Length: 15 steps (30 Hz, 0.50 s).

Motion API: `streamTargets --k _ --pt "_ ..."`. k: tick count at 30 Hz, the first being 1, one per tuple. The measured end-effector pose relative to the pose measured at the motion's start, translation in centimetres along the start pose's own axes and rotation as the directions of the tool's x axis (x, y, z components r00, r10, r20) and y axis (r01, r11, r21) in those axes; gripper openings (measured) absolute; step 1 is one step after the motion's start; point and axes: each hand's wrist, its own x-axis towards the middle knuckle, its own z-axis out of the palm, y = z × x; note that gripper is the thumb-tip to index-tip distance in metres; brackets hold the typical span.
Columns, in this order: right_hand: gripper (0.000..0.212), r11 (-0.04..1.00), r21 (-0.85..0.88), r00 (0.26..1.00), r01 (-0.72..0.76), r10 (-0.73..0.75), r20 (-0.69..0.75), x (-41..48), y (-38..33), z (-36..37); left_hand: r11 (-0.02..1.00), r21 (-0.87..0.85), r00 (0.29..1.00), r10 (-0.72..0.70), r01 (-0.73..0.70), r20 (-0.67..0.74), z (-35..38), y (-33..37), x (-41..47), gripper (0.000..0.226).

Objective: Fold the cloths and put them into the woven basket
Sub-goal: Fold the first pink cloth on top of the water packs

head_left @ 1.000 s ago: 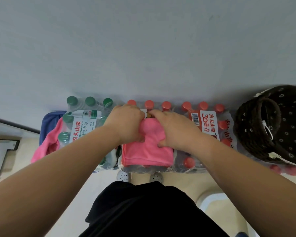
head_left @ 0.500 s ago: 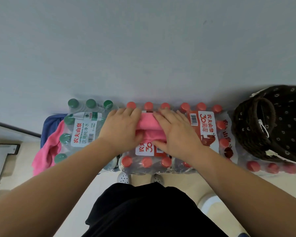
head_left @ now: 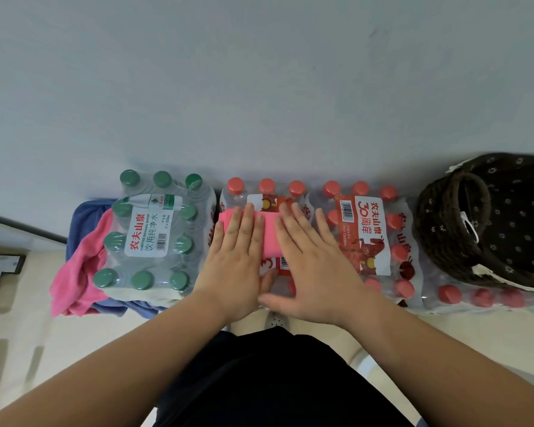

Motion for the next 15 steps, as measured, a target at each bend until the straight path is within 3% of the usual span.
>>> streamTargets --k 6,9,15 --pt "0.103 0.983 0.086 0.986 -0.162 0.158 0.052 3.5 -0.6 1.3 0.995 -0.097 1.0 0.004 -0.006 -0.015 0.1 0.1 0.3 0.087" --pt "0.103 0.984 0.096 0.988 -0.152 0.149 0.038 4.0 0.2 2.5 0.988 -0.144 0.996 0.051 -0.062 -0.079 0.3 -0.9 0.1 0.083" --pt "0.096 0.959 0.258 0.993 -0.115 0.115 0.015 3.9 1.0 2.8 0.989 -0.145 0.999 0.041 -0.043 -0.018 -2.1 -1.7 1.2 0.076"
